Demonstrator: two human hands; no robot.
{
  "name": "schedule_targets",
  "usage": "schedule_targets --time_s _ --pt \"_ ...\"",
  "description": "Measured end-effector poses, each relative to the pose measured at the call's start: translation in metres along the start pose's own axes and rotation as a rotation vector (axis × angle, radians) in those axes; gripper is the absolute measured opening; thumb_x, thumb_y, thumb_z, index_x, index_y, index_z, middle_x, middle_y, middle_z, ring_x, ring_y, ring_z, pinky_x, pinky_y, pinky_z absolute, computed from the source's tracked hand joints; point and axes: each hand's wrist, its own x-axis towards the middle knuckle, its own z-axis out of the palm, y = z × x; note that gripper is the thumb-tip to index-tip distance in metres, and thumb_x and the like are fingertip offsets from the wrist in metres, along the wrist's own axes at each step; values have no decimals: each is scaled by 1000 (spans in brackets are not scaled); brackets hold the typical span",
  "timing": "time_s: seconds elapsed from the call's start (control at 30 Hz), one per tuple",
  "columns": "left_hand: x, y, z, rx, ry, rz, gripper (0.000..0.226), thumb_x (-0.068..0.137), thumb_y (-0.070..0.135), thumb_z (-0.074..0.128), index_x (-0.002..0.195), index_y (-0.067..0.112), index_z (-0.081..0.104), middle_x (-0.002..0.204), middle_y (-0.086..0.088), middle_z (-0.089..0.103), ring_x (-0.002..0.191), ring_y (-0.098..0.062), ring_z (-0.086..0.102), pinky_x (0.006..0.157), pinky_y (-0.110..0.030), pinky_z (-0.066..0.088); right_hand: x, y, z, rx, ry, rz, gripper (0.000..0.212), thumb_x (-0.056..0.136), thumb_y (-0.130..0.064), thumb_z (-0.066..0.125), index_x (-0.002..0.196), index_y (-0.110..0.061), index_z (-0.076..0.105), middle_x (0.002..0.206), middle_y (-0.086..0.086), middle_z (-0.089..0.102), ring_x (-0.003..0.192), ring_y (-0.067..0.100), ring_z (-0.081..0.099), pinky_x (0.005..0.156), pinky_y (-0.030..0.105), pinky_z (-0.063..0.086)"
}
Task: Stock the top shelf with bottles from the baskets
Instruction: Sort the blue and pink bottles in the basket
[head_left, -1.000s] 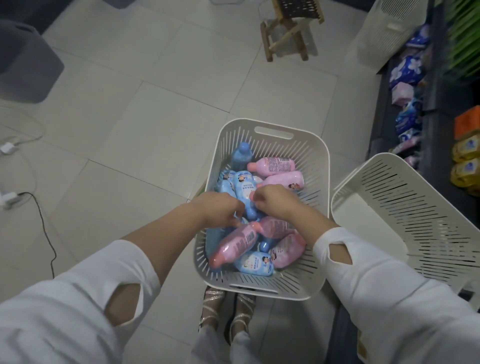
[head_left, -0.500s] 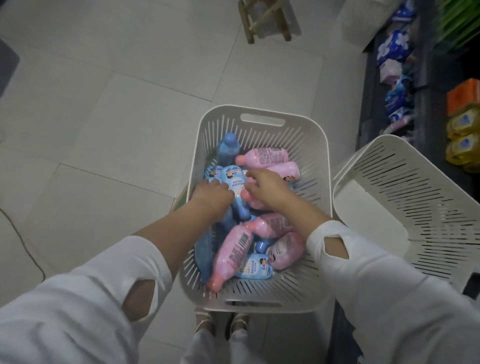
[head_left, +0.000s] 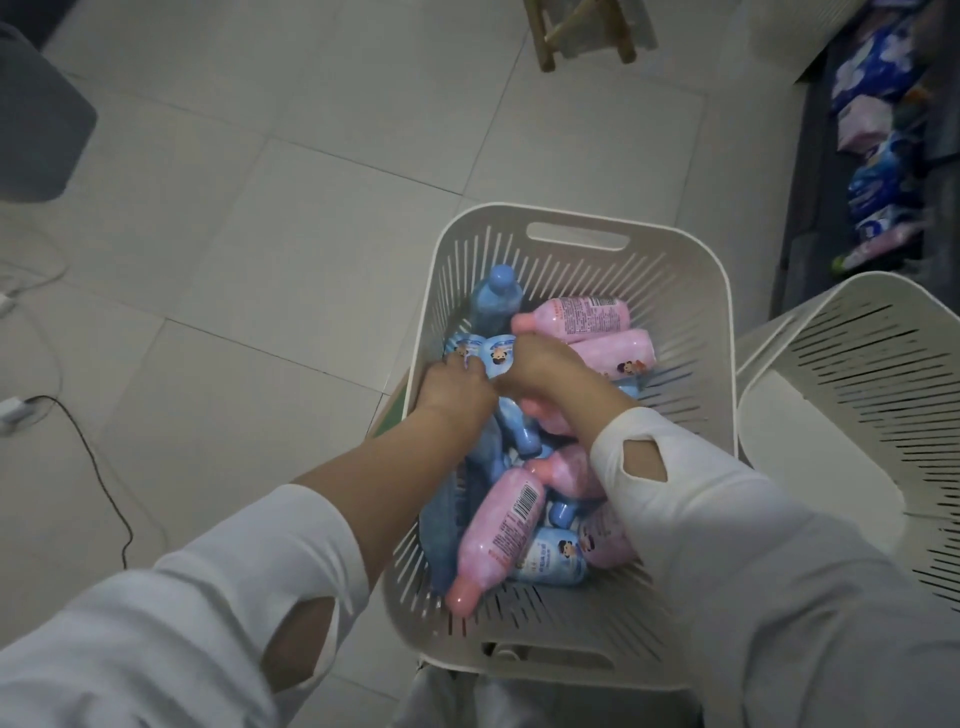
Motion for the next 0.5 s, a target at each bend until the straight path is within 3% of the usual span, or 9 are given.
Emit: schedule_targets --time_s 0.07,0.17,0.23,0.27,0.33,0.43,0.5 --pt "1 0 -1 -6 -22 -4 42 99 12 36 140 8 37 144 -14 32 132 -34 32 100 -37 39 4 -2 4 77 18 71 23 76 -33 65 94 -20 59 88 -1 66 70 15 64 57 22 48" --pt "0 0 -5 -43 -41 -23 43 99 9 35 142 5 33 146 -18 29 134 -35 30 102 -39 39 7 -3 6 201 -21 123 12 80 -26 62 88 -18 59 80 -1 65 61 13 63 54 21 49" --pt "-2 -1 -8 -116 -35 -45 45 99 5 33 143 3 28 146 -20 29 135 -35 31 103 -40 38 6 1 7 236 -51 124 9 85 -15 58 79 -11 54 74 2 60 75 18 63 78 32 55" --pt "-3 -2 -9 -157 -31 -55 46 99 5 32 144 2 26 146 -20 29 135 -34 32 103 -40 37 4 2 7 253 -66 127 14 89 -10 55 76 -9 50 71 2 53 84 21 59 92 35 51" --pt "-6 -1 -11 -189 -28 -56 45 98 4 33 143 2 26 144 -20 30 134 -33 34 102 -40 37 -1 3 9 271 -38 120 10 88 -12 57 86 -9 48 74 3 49 94 25 58 94 38 48" --pt "-10 2 -10 -116 -26 -45 44 97 4 36 141 2 32 142 -21 32 132 -34 34 100 -41 40 -5 2 13 328 75 44 59 67 -32 70 117 -11 47 97 8 63 95 28 65 81 39 55" --pt "-10 3 -6 -70 -10 -37 42 97 6 35 139 -1 34 142 -21 33 133 -35 33 101 -41 38 -13 5 11 313 160 5 70 68 -35 75 123 -8 41 112 11 61 104 30 61 83 35 49"
